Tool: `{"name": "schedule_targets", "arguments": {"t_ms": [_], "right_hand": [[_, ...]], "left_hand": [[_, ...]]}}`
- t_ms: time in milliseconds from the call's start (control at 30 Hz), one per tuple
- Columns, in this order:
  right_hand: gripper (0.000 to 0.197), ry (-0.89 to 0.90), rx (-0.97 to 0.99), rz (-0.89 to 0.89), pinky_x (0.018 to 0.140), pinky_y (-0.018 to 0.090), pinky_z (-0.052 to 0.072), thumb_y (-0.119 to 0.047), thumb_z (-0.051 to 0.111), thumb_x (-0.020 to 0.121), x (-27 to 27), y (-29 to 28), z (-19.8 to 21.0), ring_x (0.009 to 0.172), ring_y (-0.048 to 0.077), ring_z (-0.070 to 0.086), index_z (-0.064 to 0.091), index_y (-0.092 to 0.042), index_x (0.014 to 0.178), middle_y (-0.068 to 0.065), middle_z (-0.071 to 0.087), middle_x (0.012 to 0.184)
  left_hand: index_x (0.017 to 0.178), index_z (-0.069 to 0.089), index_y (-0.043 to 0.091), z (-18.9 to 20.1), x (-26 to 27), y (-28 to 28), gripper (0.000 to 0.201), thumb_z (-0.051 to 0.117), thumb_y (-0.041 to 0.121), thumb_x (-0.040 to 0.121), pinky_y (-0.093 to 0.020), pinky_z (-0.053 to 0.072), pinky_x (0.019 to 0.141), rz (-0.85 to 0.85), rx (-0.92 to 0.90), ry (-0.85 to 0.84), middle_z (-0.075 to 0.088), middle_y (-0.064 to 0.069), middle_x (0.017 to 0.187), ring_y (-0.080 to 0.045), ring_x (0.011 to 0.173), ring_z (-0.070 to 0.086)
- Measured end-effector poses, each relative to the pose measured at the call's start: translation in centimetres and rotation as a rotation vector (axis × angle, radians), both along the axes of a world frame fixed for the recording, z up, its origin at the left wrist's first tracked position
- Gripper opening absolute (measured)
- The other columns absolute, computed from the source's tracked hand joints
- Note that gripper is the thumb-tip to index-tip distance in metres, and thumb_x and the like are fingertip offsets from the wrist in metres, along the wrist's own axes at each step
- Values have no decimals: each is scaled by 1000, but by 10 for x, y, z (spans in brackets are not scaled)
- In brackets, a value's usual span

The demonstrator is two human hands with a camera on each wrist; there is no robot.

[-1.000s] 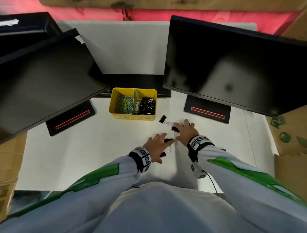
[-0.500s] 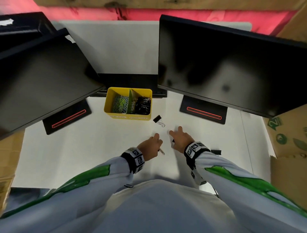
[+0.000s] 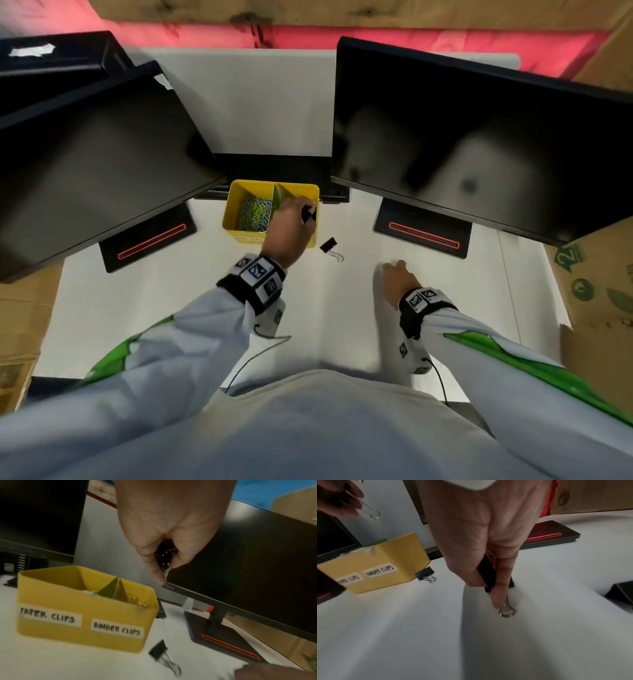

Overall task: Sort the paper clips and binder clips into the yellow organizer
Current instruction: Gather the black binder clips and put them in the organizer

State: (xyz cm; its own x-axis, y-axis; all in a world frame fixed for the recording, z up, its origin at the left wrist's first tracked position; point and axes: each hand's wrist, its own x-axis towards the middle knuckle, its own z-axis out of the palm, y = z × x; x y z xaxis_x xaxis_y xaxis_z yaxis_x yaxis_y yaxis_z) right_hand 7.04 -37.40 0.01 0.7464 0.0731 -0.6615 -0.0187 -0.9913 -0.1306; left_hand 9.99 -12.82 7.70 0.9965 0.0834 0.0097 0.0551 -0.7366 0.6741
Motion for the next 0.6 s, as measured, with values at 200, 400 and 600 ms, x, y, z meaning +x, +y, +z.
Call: {"name": "schedule_targets", "arguments": {"t_ms": [200,400,600], "right_hand": [[23,-70,105,-4,78,45,53,-4,39,93,-1,3,2,85,40,61,45,-4,115,19,37,123],[42,-60,7,50,84,44,50,-18,54,95,-13,-4,-1,104,41,60,39,-2,130,18,33,135],[41,-90,-22,118,90,46,47,-8,37,97,-21,6,2,112,43,57,34,-3,137,18,40,135]], "left_hand": [[122,56,12,-23,28,19,35,61,11,87,-40,53,93,-95,261,208,50,-12,127,-28,106,59],[122,57,13,-28,2,-15,42,57,5,81,-42,43,92,-257,372,-72,54,-11,119,-28,106,50],[143,36,7,-69,-9,-51,57,51,-1,88,-40,35,110,-625,584,133,32,-21,147,-36,132,38]]}}
